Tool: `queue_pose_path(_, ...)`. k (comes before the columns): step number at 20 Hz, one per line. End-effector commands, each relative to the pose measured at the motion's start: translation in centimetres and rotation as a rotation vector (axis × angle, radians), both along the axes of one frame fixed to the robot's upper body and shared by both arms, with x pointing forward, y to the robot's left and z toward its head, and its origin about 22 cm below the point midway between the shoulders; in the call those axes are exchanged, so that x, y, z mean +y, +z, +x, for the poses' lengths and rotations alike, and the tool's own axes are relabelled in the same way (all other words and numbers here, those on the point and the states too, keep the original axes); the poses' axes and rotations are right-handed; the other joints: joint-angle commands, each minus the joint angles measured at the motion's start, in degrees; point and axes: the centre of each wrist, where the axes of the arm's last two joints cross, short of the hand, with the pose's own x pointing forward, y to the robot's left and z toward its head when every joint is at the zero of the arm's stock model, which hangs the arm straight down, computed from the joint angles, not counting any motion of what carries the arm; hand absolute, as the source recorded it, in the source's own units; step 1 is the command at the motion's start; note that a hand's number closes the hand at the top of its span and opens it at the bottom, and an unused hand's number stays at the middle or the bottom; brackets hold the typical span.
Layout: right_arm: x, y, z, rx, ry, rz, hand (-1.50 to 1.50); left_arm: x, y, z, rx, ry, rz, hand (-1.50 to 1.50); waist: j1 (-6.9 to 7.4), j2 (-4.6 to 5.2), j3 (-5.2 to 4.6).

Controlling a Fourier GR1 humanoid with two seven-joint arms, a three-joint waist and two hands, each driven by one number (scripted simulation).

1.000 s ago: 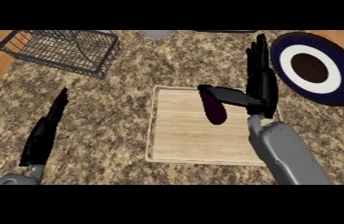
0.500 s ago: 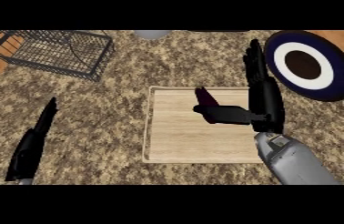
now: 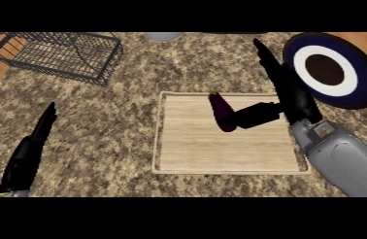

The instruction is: Pick the eggplant from the tray and place it in the plate

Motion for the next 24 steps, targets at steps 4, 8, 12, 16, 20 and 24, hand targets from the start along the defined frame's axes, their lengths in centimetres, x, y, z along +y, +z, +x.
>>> queue_pose_path(4, 0.7, 1.2, 2.3, 0.215, 0.078, -0.174, -1.50, -1.2, -0.7, 1.0, -0.007, -0.001, -0.004, 0.00, -0.19, 0.28, 0.06)
queue_pose_path(8, 2.0, 0.9, 4.2, 0.312, 0.117, -0.212, -1.50, 0.2, 0.2, 0.0, -0.008, -0.002, 0.002, 0.00, 0.49, 0.26, 0.10)
queue_pose_path(12, 2.8, -1.5, 6.1, 0.386, 0.157, -0.299, -1.50, 0.0, 0.7, 1.4, -0.010, -0.013, 0.008, 0.00, 0.62, 0.45, 0.10)
queue_pose_path(16, 0.1, -1.6, 7.0, 0.444, 0.237, -0.386, -1.50, 0.8, 0.3, -1.3, -0.010, -0.028, -0.012, 0.00, 0.85, 0.29, 0.11)
queue_pose_path(20, 0.9, -3.6, 6.9, 0.456, 0.275, -0.398, -1.50, -1.4, 1.0, 0.5, 0.001, -0.003, -0.016, 0.00, -0.02, 0.21, 0.12)
queue_pose_path(24, 1.2, -5.9, 7.5, 0.486, 0.301, -0.379, -1.50, -0.5, -0.2, 0.3, -0.007, 0.009, -0.011, 0.00, -0.06, 0.27, 0.11)
